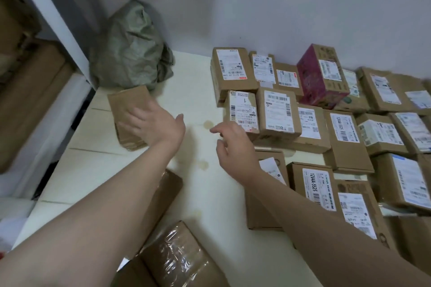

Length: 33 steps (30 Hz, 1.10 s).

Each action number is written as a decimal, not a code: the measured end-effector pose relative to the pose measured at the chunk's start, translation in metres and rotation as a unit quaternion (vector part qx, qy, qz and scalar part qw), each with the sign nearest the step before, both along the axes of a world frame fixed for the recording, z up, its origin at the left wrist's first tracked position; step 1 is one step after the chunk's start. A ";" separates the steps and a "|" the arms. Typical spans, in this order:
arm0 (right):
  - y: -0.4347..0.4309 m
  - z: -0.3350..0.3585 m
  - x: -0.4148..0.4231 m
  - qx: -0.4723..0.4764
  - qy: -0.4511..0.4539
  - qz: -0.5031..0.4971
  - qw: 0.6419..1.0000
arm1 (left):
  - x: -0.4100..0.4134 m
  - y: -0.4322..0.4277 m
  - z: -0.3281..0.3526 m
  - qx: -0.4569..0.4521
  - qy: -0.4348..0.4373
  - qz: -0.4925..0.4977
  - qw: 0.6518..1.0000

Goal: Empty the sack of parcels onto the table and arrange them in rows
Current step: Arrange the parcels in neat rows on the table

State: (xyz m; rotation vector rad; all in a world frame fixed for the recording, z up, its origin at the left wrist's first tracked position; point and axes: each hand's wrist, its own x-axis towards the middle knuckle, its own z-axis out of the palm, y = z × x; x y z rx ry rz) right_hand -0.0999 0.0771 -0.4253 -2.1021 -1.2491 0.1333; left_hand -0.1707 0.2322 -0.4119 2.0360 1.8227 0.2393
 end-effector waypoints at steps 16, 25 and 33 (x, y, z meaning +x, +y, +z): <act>0.046 0.014 -0.005 -0.037 0.619 -0.177 0.764 | -0.031 0.008 0.017 -0.510 -0.460 0.088 0.721; 0.043 0.017 -0.017 -0.002 0.500 -0.132 0.856 | -0.033 0.023 -0.005 -0.394 -0.301 -0.033 0.868; 0.030 0.005 -0.016 -0.125 0.198 -0.216 0.948 | -0.019 0.001 -0.018 -0.384 -0.339 -0.063 0.857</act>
